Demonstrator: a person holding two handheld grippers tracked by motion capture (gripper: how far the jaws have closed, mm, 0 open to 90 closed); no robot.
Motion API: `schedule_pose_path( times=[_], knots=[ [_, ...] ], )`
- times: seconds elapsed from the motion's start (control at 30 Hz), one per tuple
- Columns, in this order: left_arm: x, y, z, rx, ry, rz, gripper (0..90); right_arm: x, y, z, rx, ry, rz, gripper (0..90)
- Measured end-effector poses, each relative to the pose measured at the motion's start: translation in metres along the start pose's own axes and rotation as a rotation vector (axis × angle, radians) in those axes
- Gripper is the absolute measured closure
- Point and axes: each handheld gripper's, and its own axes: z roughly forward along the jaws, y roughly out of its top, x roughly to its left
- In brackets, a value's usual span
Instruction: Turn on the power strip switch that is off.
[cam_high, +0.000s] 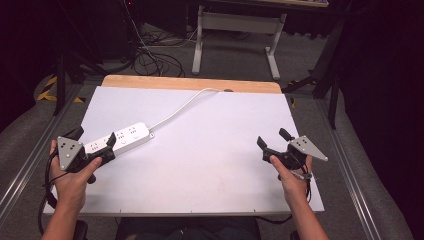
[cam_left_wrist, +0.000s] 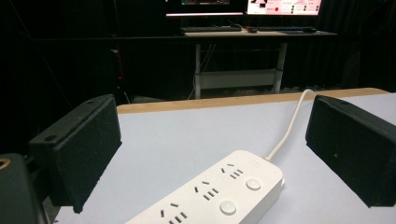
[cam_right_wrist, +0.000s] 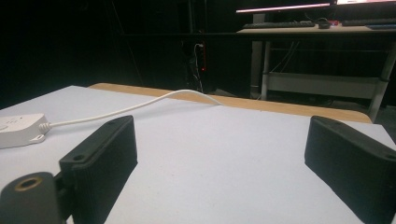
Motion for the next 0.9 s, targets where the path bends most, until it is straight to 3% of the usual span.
schedule_pose_path(
  times=[0.17, 0.37, 0.5, 0.53, 0.6, 0.9],
  knots=[
    [-0.0009, -0.0001, 0.0001, 0.000, -0.005, 0.008, 5.5, -0.0004, -0.0002, 0.0001, 0.007, 0.003, 0.007, 10.1],
    [-0.0018, 0.0005, 0.0001, -0.011, 0.001, 0.018, 14.8, -0.0007, -0.0001, -0.0004, 0.005, -0.001, 0.007, 10.1],
    [-0.0016, 0.0021, -0.0023, -0.018, 0.006, 0.026, 24.9, -0.0009, -0.0003, -0.0005, 0.006, -0.002, 0.009, 10.3],
    [-0.0015, 0.0025, -0.0027, -0.018, 0.008, 0.028, 36.1, -0.0006, -0.0003, -0.0005, 0.007, -0.001, 0.009, 10.5],
    [-0.0011, 0.0028, -0.0035, -0.015, 0.009, 0.026, 43.8, -0.0005, -0.0003, -0.0003, 0.007, -0.001, 0.007, 10.5],
    [0.0023, 0.0049, -0.0061, -0.022, 0.020, 0.023, 70.1, 0.0000, -0.0006, -0.0001, 0.010, 0.008, 0.015, 11.1]
  ],
)
